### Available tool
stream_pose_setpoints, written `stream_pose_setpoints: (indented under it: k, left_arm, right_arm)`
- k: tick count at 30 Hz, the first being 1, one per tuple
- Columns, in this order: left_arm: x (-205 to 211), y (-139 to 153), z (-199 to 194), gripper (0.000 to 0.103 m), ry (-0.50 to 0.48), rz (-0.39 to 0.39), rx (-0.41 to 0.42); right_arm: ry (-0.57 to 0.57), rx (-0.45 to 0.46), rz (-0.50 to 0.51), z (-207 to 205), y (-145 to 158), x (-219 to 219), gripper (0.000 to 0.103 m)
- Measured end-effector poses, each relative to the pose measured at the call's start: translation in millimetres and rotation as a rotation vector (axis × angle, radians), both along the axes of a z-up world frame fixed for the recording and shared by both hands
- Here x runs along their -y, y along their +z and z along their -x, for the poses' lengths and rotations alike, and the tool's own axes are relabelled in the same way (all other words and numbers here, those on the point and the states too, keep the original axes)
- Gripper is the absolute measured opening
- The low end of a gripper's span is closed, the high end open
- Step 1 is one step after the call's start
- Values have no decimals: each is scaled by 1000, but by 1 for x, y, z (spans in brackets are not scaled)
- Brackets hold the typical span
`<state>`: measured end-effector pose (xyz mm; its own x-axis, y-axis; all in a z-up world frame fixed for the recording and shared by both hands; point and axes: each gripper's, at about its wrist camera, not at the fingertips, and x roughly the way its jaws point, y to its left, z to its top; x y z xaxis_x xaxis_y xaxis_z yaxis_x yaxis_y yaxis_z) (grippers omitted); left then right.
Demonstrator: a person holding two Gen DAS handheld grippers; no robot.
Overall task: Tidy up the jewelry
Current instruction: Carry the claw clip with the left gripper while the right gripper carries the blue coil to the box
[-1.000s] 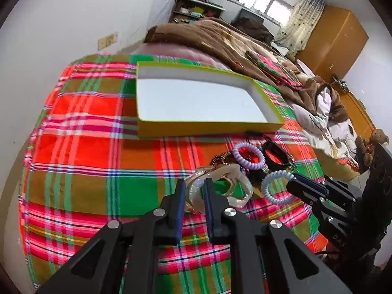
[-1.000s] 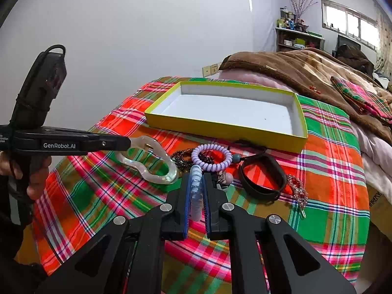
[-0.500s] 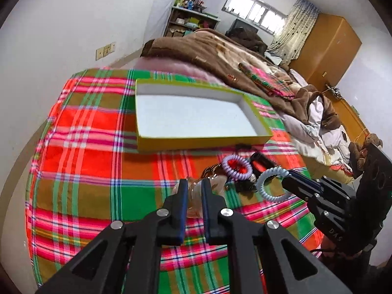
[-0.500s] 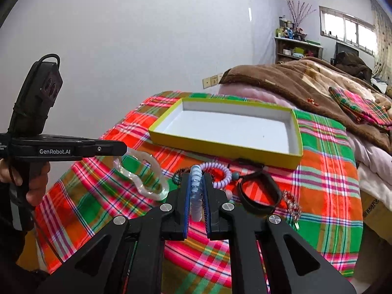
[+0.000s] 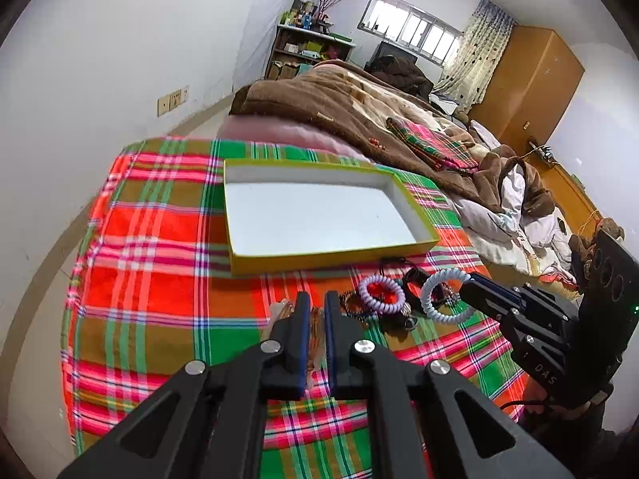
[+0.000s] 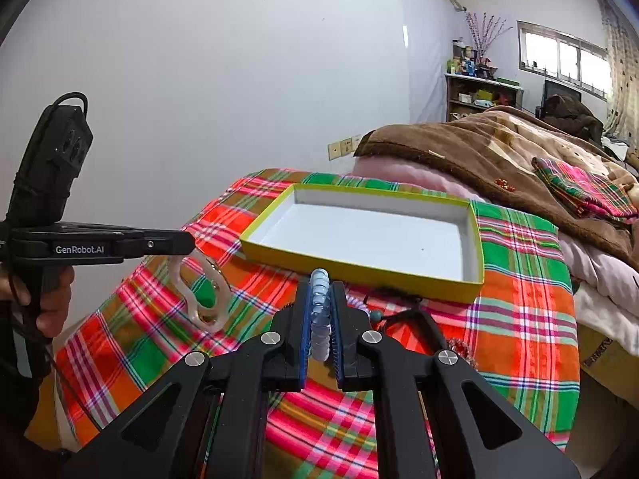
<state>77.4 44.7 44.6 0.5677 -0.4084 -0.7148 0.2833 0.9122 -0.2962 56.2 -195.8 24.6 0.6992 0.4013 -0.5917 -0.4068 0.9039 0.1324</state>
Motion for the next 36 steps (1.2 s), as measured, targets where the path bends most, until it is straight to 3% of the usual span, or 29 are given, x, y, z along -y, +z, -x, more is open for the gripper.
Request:
stream_pose_setpoints:
  k: [10,23,36]
  left_arm:
    - [10,18,-25,7,-20,19,32]
    - [35,30,-83,7,-60,44,49]
    - [61,3,-151,7,-72,78,-8]
  right_arm:
    - [-21,26,-8,-27,15,9,10]
    - [-80,7,9,-95,17,26,10]
    - [-156,-61,86,-168,-10,43,10]
